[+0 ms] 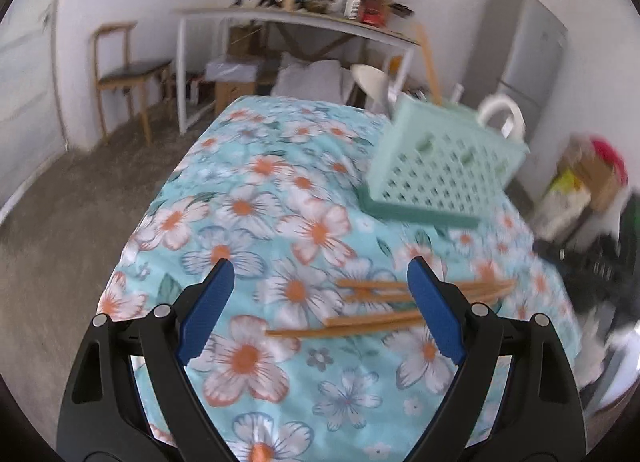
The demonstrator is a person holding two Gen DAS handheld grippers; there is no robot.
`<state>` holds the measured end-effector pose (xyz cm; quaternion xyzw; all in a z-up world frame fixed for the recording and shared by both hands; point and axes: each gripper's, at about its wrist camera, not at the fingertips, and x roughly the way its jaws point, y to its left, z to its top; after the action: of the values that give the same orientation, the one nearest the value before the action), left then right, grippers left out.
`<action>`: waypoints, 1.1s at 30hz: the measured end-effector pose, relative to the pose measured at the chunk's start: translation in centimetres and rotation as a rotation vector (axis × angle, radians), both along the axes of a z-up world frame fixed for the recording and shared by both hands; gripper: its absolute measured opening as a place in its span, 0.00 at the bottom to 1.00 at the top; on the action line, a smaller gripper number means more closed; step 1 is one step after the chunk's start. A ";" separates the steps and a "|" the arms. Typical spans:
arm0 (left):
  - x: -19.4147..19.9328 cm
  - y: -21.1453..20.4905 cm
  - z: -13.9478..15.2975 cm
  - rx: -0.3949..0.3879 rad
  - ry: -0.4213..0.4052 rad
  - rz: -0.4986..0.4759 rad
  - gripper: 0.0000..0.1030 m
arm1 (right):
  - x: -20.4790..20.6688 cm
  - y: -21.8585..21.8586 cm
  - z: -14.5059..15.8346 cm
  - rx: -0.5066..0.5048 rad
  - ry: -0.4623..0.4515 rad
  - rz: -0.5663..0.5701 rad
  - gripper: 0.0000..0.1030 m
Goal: Organize utensils
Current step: 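Move both grippers toward the remaining chopsticks on the quilt, then grasp a wooden chopstick on the quilt with the left gripper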
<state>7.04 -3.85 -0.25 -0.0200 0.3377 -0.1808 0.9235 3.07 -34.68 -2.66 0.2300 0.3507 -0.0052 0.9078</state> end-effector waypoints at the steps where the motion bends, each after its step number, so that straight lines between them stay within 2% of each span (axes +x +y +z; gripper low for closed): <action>1: -0.3 -0.5 -0.2 0.027 -0.015 -0.013 0.80 | 0.1 0.3 -0.1 0.002 0.008 0.009 0.47; 3: -1.0 -1.4 -0.7 0.089 -0.036 -0.047 0.75 | 0.1 0.9 -0.2 0.006 0.013 0.029 0.47; 5: -1.2 -1.4 -1.1 0.104 -0.019 -0.061 0.67 | 0.4 1.4 -0.2 0.010 0.012 0.043 0.47; 7: -1.2 -0.9 -1.5 0.086 0.021 -0.058 0.62 | 0.8 1.6 -0.4 0.024 0.012 0.054 0.47; 10: -1.0 0.7 -1.9 0.011 0.093 -0.040 0.54 | 1.2 1.9 -0.7 0.039 0.015 0.064 0.47; 13: -0.4 2.3 -3.1 -0.137 0.227 -0.037 0.48 | 1.5 2.0 -1.0 0.051 0.021 0.072 0.47; 16: 0.6 3.3 -5.1 -0.288 0.361 -0.024 0.47 | 1.6 2.1 -1.2 0.061 0.027 0.071 0.47; 17: 1.1 4.0 -6.0 -0.372 0.412 -0.005 0.47 | 1.6 2.1 -1.3 0.063 0.028 0.071 0.47; 21: 2.5 6.2 -8.2 -0.619 0.489 0.066 0.47 | 1.7 2.0 -1.3 0.063 0.029 0.066 0.47; 22: 3.0 6.9 -9.0 -0.701 0.510 0.097 0.43 | 1.6 2.0 -1.3 0.065 0.028 0.063 0.47; 24: 3.5 7.7 -9.9 -0.777 0.535 0.142 0.34 | 1.6 1.7 -1.3 0.067 0.028 0.055 0.47; 26: 3.8 8.0 -10.3 -0.804 0.547 0.168 0.24 | 1.6 1.5 -1.4 0.071 0.028 0.048 0.47; 29: 3.8 8.1 -10.6 -0.799 0.557 0.192 0.14 | 1.4 1.2 -1.4 0.079 0.027 0.040 0.47; 33: 3.8 9.0 -11.2 -0.849 0.576 0.208 0.12 | 1.4 1.1 -1.4 0.081 0.022 0.039 0.47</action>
<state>10.82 5.13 -11.46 -0.4748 0.4713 -0.1962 0.7169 4.44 -33.62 -4.10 0.2596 0.3653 0.0243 0.8937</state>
